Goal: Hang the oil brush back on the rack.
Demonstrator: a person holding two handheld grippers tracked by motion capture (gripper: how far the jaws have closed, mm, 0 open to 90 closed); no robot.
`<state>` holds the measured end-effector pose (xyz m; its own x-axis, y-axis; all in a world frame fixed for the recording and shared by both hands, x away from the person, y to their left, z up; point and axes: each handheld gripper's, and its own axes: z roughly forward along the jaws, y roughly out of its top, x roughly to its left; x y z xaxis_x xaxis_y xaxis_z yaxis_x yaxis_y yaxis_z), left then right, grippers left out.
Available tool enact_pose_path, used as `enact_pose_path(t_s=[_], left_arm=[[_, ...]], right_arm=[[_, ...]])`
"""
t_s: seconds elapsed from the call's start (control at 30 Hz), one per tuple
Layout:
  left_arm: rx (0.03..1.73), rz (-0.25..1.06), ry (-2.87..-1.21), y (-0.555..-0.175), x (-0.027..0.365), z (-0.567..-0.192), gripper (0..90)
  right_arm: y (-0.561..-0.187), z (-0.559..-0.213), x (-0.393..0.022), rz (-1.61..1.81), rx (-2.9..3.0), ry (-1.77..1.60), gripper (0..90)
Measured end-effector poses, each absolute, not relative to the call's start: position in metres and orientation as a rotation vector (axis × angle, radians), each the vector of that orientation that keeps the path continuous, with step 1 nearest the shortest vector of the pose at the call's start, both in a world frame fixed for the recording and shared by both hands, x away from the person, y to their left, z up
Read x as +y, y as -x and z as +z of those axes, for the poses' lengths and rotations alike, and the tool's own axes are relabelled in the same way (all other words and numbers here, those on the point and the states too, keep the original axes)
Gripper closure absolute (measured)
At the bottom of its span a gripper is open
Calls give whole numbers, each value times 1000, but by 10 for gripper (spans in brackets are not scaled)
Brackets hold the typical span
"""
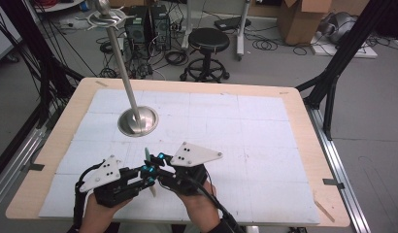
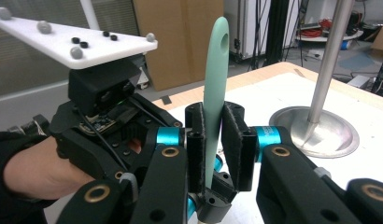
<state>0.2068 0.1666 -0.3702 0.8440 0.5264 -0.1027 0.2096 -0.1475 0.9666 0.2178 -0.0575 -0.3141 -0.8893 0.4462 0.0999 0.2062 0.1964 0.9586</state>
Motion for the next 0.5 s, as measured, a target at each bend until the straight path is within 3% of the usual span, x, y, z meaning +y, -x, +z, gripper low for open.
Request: enact_pose_path(t_s=[0.03,0.1,0.17,0.5], left_arm=[[552,274,-1708,-208,167,-370,786],[522,237,-1682,-210,169,-369,652],[495,208,-1662,-212,173,-368,589],[337,-35,-1603,-218,181,-365,594]], right_arm=[[-217,-313,-58,1767,2269,-617,818],[-215,-311,-59,1762,2275,-592,825],[-216,-308,-64,1782,2279,-581,826],[-226,-306,-87,1991,2343,-427,826]])
